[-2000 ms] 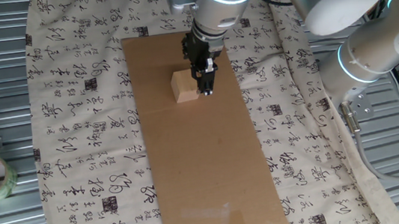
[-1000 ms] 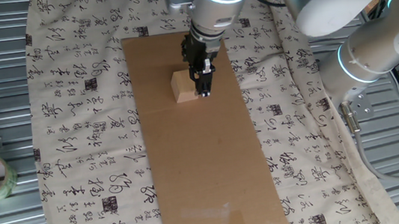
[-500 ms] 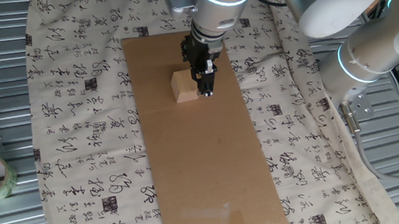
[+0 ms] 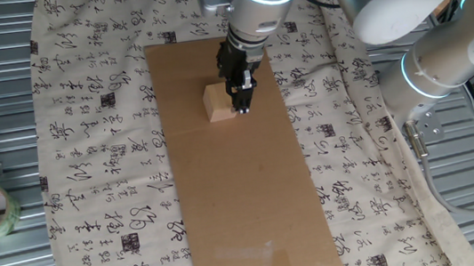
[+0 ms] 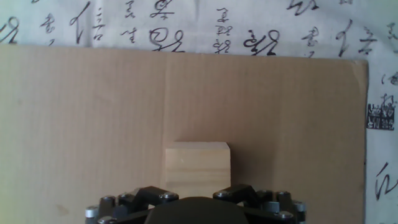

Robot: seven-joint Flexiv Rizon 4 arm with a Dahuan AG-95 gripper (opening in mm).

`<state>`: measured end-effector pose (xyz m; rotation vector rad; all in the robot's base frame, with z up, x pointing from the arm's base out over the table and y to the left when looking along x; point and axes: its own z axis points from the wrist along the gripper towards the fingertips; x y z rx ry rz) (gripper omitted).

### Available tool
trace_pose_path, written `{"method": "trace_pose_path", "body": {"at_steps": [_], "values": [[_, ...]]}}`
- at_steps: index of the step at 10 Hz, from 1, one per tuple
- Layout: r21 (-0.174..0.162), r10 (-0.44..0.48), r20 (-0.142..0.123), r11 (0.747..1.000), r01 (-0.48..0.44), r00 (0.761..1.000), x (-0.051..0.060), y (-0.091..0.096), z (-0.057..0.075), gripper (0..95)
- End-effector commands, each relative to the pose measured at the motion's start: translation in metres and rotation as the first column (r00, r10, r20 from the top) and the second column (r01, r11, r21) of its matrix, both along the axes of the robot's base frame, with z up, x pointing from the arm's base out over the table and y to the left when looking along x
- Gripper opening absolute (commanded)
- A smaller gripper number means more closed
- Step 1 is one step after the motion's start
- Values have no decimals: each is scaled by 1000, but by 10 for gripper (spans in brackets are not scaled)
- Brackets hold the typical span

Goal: Hold a small block with the gripper and sweep it from left to right on the table

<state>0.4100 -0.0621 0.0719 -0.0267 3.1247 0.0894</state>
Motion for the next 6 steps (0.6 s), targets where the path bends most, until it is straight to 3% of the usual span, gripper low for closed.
{"method": "trace_pose_path", "body": {"at_steps": [1, 6], "values": [[3, -11, 0, 1000, 11, 1000, 0, 0, 0, 950], [9, -12, 5, 1000, 12, 1000, -1, 0, -5, 950]]}}
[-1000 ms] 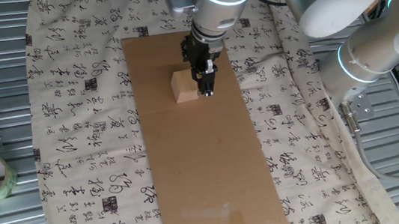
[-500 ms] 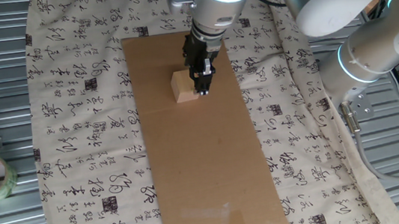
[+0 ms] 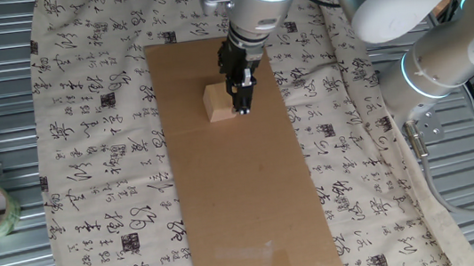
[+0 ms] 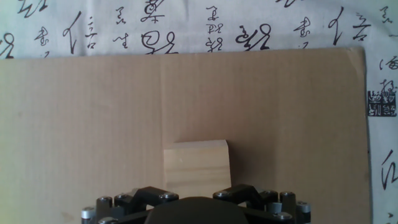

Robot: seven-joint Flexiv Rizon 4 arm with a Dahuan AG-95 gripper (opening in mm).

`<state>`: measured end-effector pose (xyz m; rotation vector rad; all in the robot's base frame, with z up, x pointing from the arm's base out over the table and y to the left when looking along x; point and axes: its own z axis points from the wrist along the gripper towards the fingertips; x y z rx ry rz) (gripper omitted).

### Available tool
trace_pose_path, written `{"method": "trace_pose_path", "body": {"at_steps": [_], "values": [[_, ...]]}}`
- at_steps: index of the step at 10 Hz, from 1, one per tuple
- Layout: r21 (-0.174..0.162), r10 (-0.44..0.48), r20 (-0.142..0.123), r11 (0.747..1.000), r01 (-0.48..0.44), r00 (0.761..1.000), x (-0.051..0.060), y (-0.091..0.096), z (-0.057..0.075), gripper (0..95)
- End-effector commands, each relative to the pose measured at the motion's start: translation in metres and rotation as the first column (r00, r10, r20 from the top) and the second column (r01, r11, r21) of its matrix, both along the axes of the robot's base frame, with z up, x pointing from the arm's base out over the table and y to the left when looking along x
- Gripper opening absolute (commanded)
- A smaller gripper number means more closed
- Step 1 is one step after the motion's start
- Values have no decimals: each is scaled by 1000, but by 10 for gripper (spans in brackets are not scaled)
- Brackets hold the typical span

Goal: Hold a small block with the gripper and sweep it from left to right on the table

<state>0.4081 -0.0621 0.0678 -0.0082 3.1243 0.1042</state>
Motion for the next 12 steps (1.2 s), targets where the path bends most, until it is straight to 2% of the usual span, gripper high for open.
{"method": "trace_pose_path", "body": {"at_steps": [1, 12], "values": [[0, 0, 6, 1000, 0, 1000, 1, 0, -2, 950], [-12, -11, 10, 1000, 11, 1000, 2, 0, -16, 950]]}}
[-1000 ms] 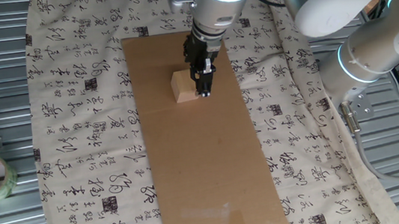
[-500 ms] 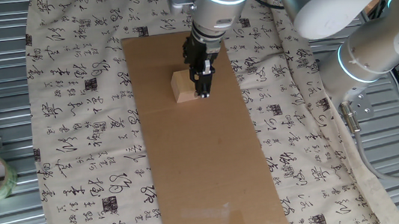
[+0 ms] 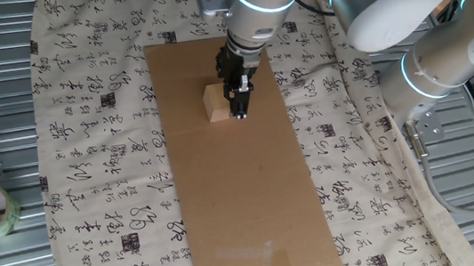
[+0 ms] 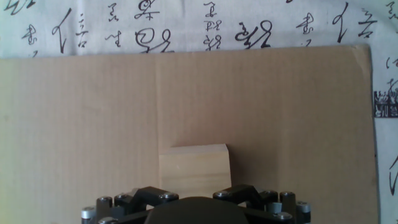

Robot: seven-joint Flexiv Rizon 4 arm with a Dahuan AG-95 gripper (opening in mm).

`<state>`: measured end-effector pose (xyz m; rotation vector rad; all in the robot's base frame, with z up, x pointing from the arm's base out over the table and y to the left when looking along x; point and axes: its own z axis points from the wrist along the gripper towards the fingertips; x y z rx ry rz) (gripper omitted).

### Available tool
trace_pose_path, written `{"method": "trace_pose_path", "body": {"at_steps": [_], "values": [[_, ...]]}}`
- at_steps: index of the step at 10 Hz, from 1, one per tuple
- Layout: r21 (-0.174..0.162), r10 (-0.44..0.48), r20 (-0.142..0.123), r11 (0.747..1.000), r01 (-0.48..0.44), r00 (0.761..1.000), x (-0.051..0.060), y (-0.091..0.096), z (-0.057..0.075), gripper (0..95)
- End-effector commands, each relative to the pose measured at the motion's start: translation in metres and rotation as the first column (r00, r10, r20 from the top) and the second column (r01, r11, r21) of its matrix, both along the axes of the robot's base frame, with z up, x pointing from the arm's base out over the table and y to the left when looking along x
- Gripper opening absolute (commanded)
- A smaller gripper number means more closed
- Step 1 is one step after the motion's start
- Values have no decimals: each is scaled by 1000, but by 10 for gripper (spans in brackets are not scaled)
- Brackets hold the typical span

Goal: Hold a small block with the gripper and sweep it from left to right on the table

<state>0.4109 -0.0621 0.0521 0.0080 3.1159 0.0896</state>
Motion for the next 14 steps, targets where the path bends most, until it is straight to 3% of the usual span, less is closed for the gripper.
{"method": "trace_pose_path", "body": {"at_steps": [1, 13, 14], "values": [[-3, -1, 2, 1000, 1, 1000, 0, 0, -2, 950], [-6, -2, 17, 1000, 2, 1000, 2, 3, -15, 950], [-6, -2, 18, 1000, 2, 1000, 2, 3, -17, 760]]}}
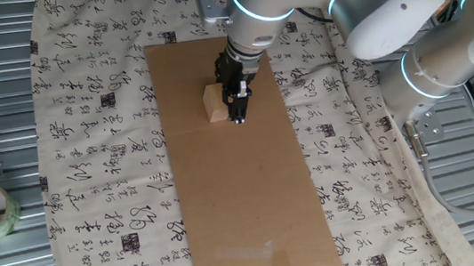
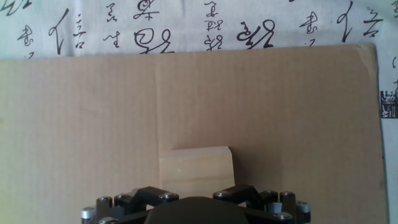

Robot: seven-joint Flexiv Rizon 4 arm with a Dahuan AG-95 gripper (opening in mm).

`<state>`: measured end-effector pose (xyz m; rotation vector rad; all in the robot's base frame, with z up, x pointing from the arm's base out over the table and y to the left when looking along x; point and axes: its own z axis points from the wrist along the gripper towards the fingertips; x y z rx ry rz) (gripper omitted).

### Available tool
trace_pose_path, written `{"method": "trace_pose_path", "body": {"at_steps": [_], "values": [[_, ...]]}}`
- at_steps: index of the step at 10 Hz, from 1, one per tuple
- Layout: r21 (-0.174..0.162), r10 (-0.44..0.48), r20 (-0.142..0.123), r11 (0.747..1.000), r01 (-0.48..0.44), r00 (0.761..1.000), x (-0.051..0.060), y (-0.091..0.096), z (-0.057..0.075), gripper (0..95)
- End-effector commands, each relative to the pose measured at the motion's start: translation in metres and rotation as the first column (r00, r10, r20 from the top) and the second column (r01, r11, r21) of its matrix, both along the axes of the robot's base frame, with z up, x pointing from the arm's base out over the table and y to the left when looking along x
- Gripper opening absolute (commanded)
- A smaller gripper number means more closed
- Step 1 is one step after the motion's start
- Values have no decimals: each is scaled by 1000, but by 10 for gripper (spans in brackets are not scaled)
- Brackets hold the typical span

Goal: Hold a small block with the gripper and sweep it from left to right on the table

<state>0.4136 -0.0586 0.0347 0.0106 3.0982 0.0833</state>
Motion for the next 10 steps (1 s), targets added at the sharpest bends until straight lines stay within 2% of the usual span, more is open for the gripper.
{"method": "trace_pose_path", "body": {"at_steps": [1, 8, 10], "values": [[-2, -1, 0, 1000, 1, 1000, 0, 0, -1, 760], [-39, 1, 3, 999, -1, 1000, 0, 1, -2, 760], [-40, 2, 4, 999, -2, 1000, 0, 1, -2, 760]]}}
